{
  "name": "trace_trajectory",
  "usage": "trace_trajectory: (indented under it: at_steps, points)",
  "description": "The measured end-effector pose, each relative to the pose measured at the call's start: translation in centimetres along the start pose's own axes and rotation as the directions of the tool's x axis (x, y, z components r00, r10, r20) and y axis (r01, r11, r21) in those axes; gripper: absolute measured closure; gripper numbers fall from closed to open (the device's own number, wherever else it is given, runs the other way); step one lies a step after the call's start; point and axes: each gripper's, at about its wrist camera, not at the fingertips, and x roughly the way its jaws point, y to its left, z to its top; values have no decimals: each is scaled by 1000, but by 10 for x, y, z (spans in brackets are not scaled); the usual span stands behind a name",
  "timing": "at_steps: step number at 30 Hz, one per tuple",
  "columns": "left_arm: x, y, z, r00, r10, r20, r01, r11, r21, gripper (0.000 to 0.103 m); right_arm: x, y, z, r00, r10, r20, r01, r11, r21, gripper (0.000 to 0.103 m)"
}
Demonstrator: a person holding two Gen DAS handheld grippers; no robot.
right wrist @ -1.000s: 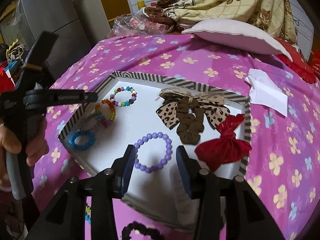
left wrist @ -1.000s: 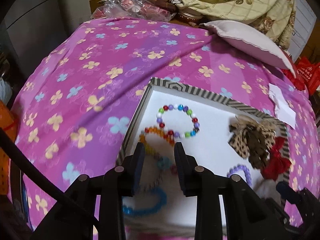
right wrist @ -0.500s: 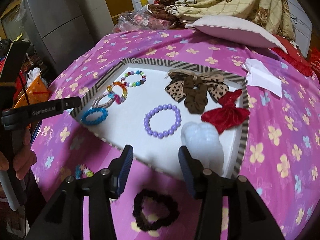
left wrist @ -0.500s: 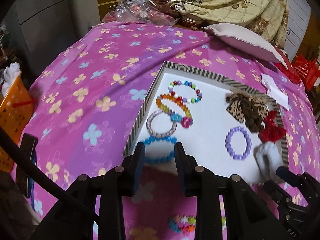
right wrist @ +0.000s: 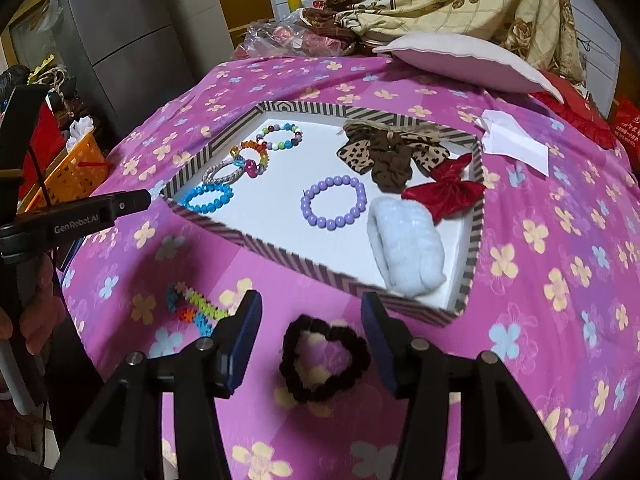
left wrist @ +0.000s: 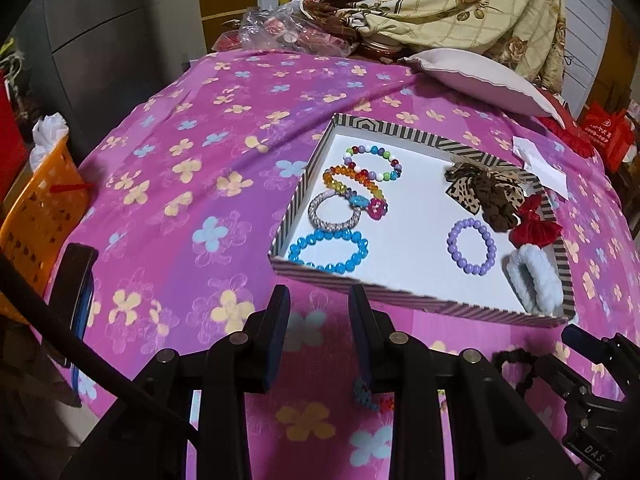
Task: Organize jewelry
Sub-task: 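Withdraw both tools toward the black scrunchie and the pixel-bead bracelet, then grasp the colourful pixel-bead bracelet with the left tool while the right tool grasps the black scrunchie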
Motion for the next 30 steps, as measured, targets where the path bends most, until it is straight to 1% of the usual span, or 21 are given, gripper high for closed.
trace_trajectory:
  at_steps: [7,16,23,28,30]
  points:
    - [-10,11,-15,999,-43,-20,42,998,-38,61,-9,-11,-16,1000,-12,-4,12,1000,22,49]
    - [-6,21,-37,995,-72,-74,66,995,-70,61,-10,-19,-35,999,-20,-25,21,999,35,49]
    - [8,29,-52,983,-126,-137,109,986,-126,60,2,-23,-45,997,-33,-64,35,999,28,48]
    - [17,32,-59,974,-149,-172,124,981,-147,59,14,-23,-41,997,-47,-63,49,999,19,49]
    - [20,31,-61,969,-162,-185,135,979,-151,57,22,-23,-39,995,-67,-69,68,998,8,49]
